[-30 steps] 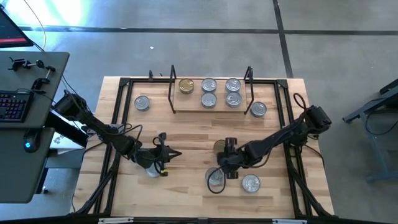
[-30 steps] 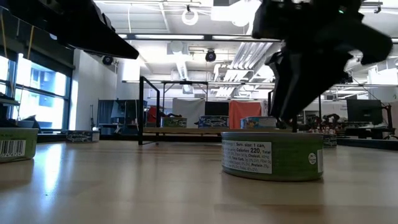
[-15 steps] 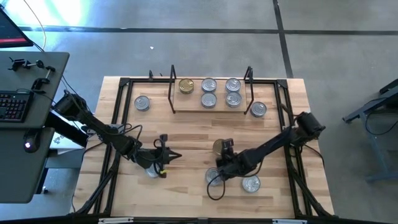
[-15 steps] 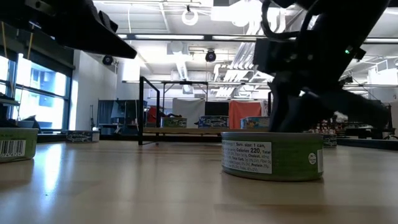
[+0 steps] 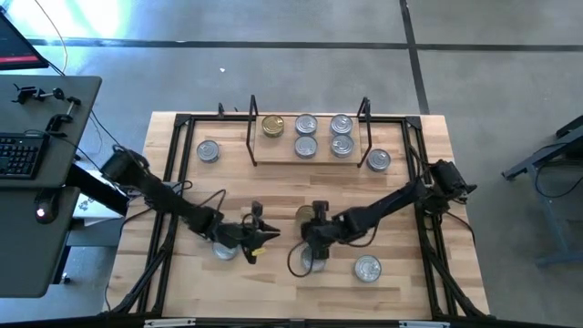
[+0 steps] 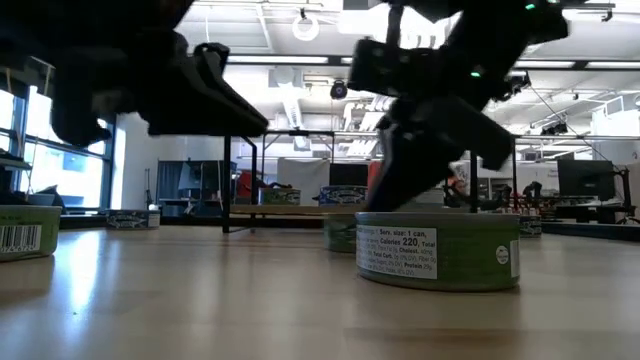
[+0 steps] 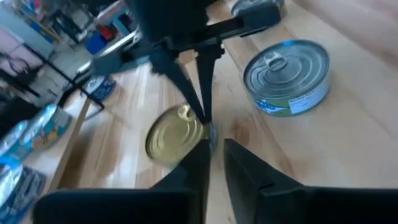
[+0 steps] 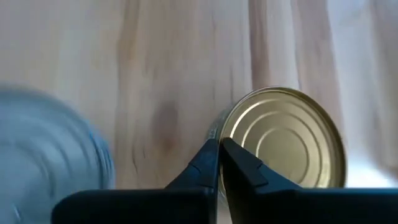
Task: Stack canned seafood by type on shelf
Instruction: Put the green tuna can on the shelf
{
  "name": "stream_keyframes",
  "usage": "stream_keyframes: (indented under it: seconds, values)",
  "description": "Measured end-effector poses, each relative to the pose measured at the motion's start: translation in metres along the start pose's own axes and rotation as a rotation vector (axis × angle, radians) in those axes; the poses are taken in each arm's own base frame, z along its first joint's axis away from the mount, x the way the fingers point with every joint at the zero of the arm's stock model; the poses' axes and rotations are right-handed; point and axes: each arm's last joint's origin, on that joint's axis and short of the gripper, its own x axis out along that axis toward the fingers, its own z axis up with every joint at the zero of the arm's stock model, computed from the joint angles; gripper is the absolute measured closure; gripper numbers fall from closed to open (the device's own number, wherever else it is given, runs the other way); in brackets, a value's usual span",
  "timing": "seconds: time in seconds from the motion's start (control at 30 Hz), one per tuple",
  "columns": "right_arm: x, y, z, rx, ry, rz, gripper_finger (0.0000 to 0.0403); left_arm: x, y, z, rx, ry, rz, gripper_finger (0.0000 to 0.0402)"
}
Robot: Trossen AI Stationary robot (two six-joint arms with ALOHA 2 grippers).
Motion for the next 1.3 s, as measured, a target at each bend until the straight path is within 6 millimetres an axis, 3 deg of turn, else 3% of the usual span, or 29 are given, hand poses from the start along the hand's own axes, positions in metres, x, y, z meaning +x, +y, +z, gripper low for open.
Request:
stream_keyframes:
  seconds: [0.27, 0.47, 1.03, 1.17, 1.3]
  values:
    - [0.009, -0.019, 0.02, 0.099, -0.16, 0.088, 0.0403, 0.027, -0.009, -0.015, 0.165, 0.077, 0.012, 0.0267]
    - [0.009, -0.023, 0.025, 0.141, -0.201, 0.092, 0.0403, 0.041, -0.01, -0.032, 0.223, 0.168, 0.065, 0.0226]
    - [0.004, -0.022, 0.035, 0.217, -0.301, 0.108, 0.0402, 0.053, -0.006, -0.044, 0.261, 0.212, 0.117, 0.0213]
    - [-0.014, -0.018, 0.036, 0.184, -0.299, 0.068, 0.0402, 0.053, -0.008, -0.043, 0.234, 0.184, 0.079, 0.0213]
    - [-0.049, -0.004, 0.033, 0.158, -0.306, 0.006, 0.0402, 0.055, -0.008, -0.041, 0.214, 0.131, -0.023, 0.0214]
